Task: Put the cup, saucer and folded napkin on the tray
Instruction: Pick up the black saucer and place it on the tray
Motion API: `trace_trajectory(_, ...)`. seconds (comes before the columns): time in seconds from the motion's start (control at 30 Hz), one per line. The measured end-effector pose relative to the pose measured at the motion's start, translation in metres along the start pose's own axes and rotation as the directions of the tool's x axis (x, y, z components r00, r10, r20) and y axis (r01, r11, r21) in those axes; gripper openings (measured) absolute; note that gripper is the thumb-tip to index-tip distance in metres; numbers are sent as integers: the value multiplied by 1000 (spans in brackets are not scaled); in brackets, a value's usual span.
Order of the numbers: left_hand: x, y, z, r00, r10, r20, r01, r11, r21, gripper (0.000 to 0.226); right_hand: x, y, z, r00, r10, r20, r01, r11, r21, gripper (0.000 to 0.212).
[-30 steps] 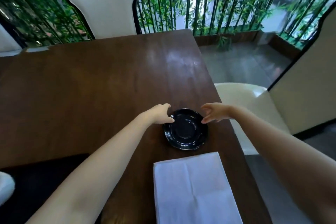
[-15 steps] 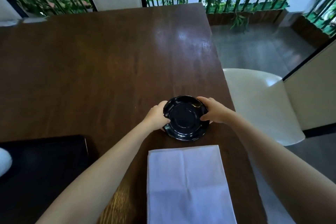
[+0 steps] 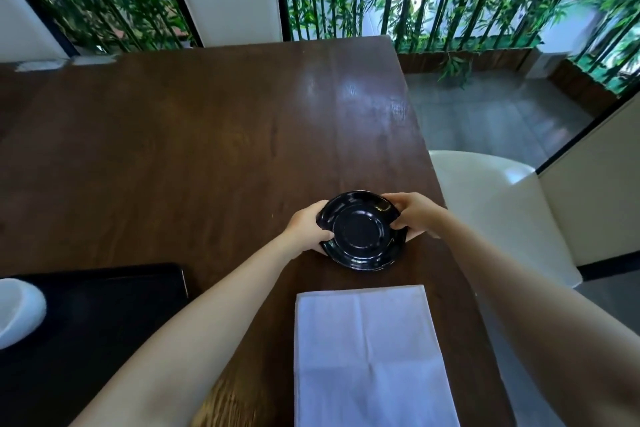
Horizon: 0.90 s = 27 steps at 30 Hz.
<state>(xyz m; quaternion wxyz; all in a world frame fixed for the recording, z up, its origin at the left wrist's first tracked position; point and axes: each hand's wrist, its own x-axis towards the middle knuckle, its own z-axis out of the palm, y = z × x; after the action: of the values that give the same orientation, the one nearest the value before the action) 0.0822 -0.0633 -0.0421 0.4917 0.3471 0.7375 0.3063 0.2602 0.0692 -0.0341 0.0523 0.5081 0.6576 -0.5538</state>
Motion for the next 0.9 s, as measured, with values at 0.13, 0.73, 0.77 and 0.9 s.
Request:
trace_trajectory(0.13,-13,7,-17,999,47,-21,-47,999,-5,60,-12,-23,4,998,-48,-30,48,999,2,73)
trace_trajectory(0.73,-143,-57,-168,941,171,-291,-196,979,-57,64,-70,-146,134,939,-343,32,344,935,-90,67)
trace_trajectory(0.77,-152,-64,-177,937,163,-309,-192,979,-65,64,-74,-152,145,934,-354,43,356,930,-88,67)
trace_trajectory(0.9,-187,-94,-205,914,137,-381,-211,965,-158,55,-85,-174,187,910,-401,106,409,910,-69,66)
